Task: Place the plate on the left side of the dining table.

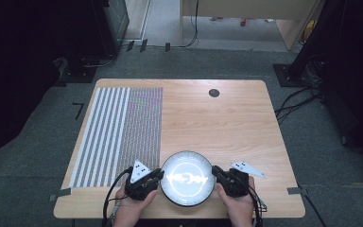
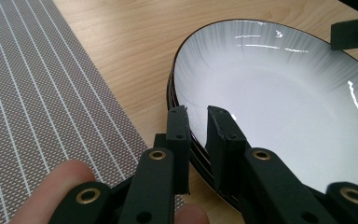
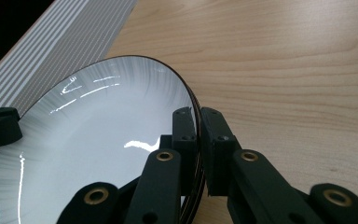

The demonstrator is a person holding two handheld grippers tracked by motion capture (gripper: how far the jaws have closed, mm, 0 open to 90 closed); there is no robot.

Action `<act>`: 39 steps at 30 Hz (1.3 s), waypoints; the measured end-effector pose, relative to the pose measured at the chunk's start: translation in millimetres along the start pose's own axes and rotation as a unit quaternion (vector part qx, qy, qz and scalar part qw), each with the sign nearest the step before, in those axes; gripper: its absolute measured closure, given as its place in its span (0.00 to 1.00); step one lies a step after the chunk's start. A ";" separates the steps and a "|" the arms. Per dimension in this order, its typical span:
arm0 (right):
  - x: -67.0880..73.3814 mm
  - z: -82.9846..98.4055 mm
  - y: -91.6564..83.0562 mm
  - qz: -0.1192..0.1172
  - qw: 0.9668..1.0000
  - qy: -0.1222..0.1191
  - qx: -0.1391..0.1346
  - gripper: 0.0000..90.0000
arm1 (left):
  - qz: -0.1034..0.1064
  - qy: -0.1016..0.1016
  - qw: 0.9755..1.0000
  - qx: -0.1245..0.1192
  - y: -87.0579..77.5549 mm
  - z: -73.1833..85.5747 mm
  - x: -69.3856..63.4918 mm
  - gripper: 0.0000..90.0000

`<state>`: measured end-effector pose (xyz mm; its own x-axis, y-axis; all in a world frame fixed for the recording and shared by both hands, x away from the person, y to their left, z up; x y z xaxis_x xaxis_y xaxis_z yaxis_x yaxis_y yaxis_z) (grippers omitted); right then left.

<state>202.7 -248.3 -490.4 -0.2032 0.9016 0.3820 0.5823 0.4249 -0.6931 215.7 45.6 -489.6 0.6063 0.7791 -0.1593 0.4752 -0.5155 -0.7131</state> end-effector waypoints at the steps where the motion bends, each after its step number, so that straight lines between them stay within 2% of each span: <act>1: 0.6 0.6 1.1 0.002 1.000 0.001 0.005 0.95 | -0.001 0.000 1.000 0.000 -0.1 0.0 -0.2 0.89; 7: 5.1 2.1 2.3 0.021 1.000 -0.005 -0.001 0.94 | -0.004 -0.002 1.000 0.001 1.5 0.7 -1.5 0.90; 11: 12.5 3.9 4.2 0.056 0.998 -0.013 -0.010 0.97 | -0.010 -0.002 1.000 0.000 1.3 1.2 -2.9 0.90; 17: 15.6 5.1 6.4 0.069 0.997 -0.010 -0.023 0.98 | -0.014 0.003 1.000 -0.001 1.4 1.2 -4.0 0.90; 20: 12.2 4.9 6.2 0.053 0.998 0.010 -0.025 0.98 | -0.011 0.004 1.000 0.000 1.6 0.9 -2.9 0.90; 22: 10.6 4.6 6.2 0.047 0.998 0.016 -0.025 0.99 | -0.011 0.003 1.000 0.000 2.0 0.9 -3.1 0.90; 23: 8.8 4.2 6.1 0.039 0.999 0.023 -0.025 0.99 | -0.010 0.005 1.000 0.002 2.8 1.1 -3.3 0.87; 29: 6.8 4.0 5.9 0.031 0.999 0.031 -0.026 0.99 | -0.012 0.006 1.000 -0.001 1.1 0.6 -2.5 0.82; 39: 4.6 1.3 -4.1 0.030 0.998 0.027 -0.040 1.00 | -0.014 -0.001 1.000 -0.016 -4.9 -1.4 0.6 0.81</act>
<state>198.3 -245.8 -486.5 -0.1245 0.9184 0.3755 0.6534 0.3607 -0.6656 214.6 48.1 -485.2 0.5908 0.7946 -0.1402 0.5132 -0.5041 -0.6946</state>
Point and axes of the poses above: each handheld gripper's, and its own axes: y roughly forward along the jaws, z roughly out of its underside, x roughly to its left, the point moved 1 cm from there along y, roughly forward along the jaws, and after that the axes turned 10 degrees about x, right-handed, at the moved point
